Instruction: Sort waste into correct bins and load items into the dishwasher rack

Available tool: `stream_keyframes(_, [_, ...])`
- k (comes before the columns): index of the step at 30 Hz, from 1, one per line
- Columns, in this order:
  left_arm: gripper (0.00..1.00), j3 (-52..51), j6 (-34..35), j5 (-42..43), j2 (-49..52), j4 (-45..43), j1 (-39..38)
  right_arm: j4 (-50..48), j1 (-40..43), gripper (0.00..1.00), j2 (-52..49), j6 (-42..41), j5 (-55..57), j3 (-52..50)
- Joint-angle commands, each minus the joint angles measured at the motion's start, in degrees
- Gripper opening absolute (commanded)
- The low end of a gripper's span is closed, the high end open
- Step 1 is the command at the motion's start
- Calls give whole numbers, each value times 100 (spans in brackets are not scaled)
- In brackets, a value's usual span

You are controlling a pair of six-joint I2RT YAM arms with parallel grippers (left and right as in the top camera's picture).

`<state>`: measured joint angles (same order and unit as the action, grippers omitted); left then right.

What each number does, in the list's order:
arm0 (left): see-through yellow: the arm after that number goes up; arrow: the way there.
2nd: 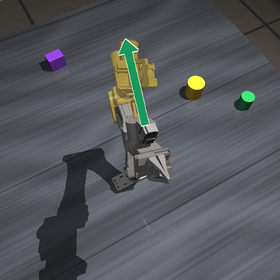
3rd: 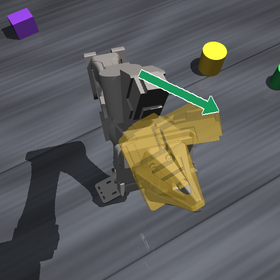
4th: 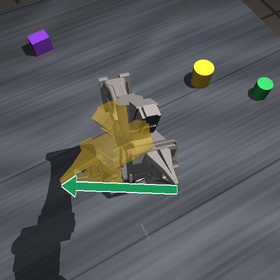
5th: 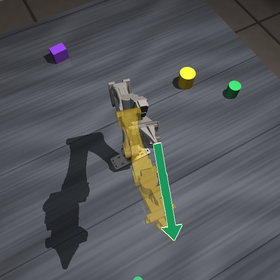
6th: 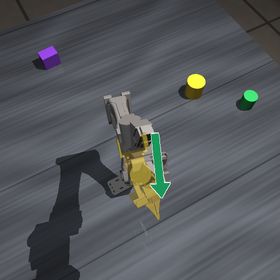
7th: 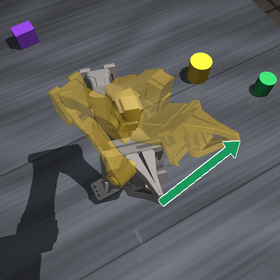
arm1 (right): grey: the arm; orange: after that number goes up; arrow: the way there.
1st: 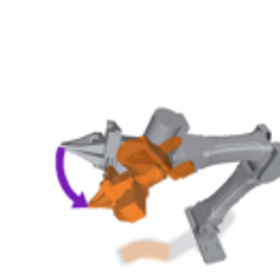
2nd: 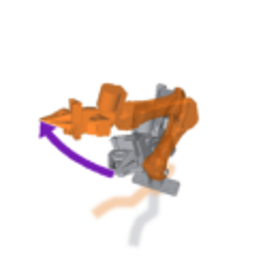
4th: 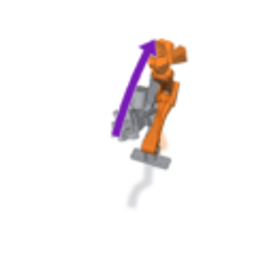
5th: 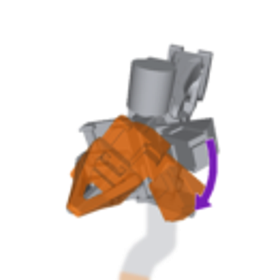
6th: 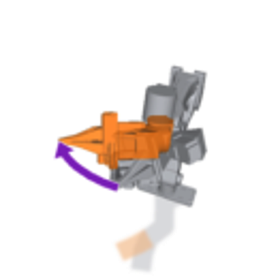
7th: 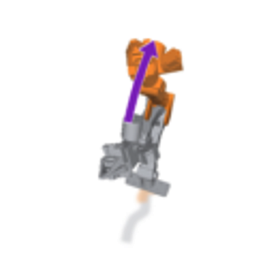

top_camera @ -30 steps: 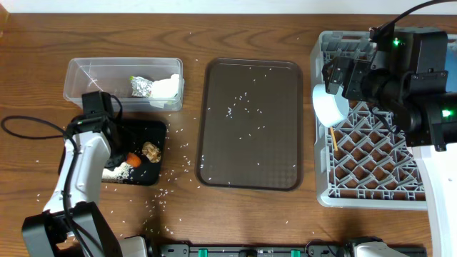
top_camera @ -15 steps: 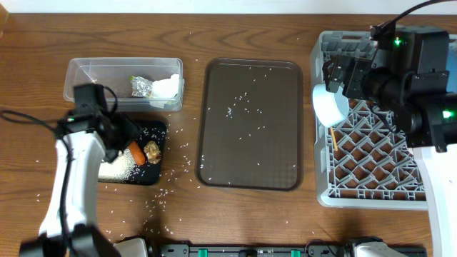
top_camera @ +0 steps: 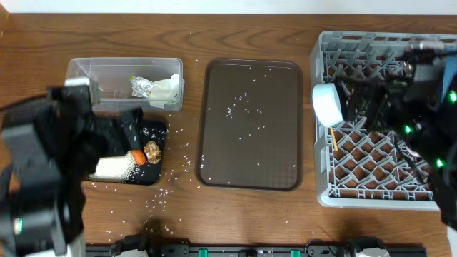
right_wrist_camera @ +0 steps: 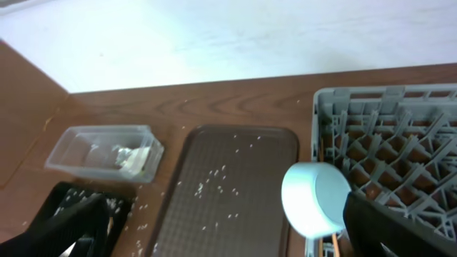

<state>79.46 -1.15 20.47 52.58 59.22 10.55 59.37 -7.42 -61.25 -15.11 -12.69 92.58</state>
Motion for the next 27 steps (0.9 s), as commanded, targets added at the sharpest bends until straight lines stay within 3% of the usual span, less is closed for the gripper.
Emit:
stream_keyframes(1, [98, 37, -291, 50, -293, 31, -13, 133, 22, 99, 127, 103, -173, 11])
stream_keyframes(10, [98, 37, -291, 50, -645, 35, -13, 304, 22, 99, 221, 98, -175, 11])
stream_keyframes(16, [98, 37, -291, 52, -627, 35, -13, 1172, 22, 99, 223, 68, -337, 11])
stream_keyframes(27, [98, 37, -291, 50, -627, 35, -13, 1224, 33, 99, 667, 3294, -494, -7])
